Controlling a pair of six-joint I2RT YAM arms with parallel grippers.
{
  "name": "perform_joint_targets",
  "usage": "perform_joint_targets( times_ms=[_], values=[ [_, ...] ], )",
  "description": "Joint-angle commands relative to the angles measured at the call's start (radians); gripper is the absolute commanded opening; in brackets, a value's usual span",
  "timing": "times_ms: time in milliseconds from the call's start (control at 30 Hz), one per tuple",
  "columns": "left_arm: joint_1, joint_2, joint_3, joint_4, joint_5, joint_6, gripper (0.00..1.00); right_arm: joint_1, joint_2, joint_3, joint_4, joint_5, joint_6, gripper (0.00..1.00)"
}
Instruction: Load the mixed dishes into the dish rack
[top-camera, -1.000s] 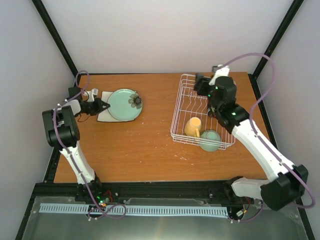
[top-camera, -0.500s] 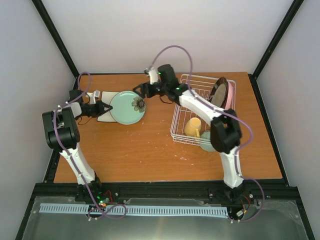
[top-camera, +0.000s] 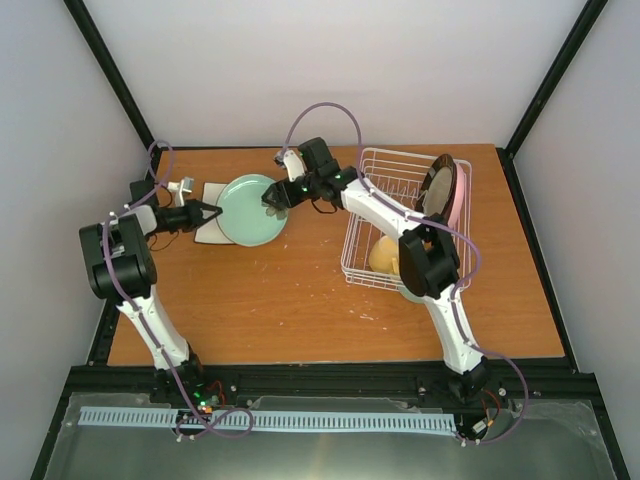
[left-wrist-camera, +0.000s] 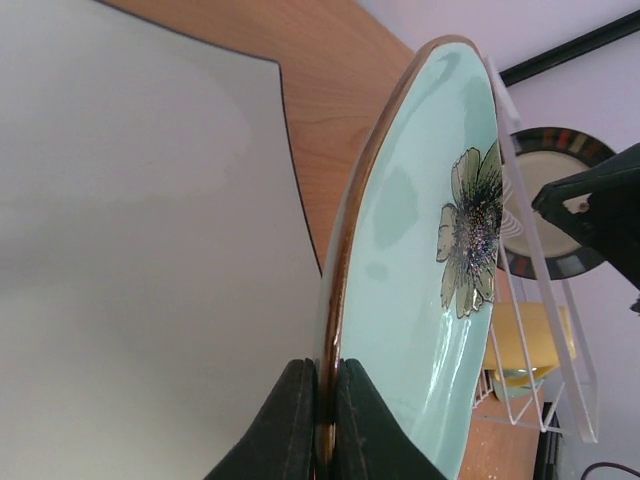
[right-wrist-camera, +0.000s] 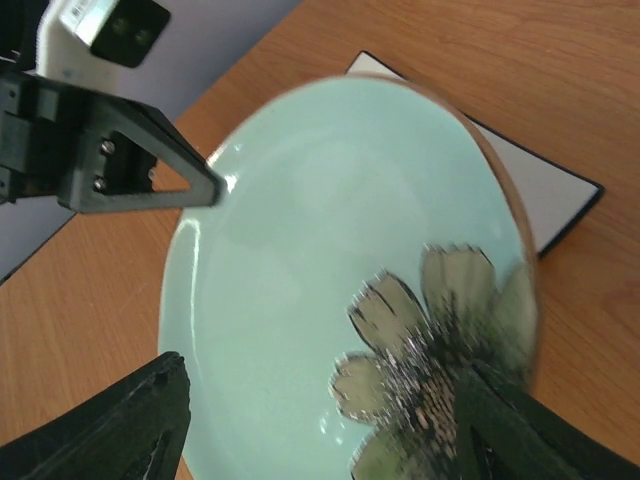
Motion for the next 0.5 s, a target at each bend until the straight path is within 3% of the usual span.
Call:
perform_joint_targets(
  times_ms=[0, 100, 233, 467],
  values=[
    [0.039, -0.010, 0.068, 0.035, 0.228, 0.047, 0.01, -0.011, -0.134, -0.103, 0.084, 0.045, -0.003, 0.73],
    [0.047, -0.004, 0.073, 0.036, 0.281, 0.054, 0.01, -0.025, -0.184, -0.180, 0.157, 0.045, 0.033, 0.75],
    [0.048, 0.002, 0.071, 0.036, 0.361, 0.071, 0.00, -0.033, -0.148, -0.117, 0.086, 0.002, 0.038, 0.74],
    [0.040, -0.012, 0.069, 0.011, 0.478, 0.109, 0.00, -0.032, -0.141, -0.162, 0.163, -0.079, 0.102, 0.74]
  ],
)
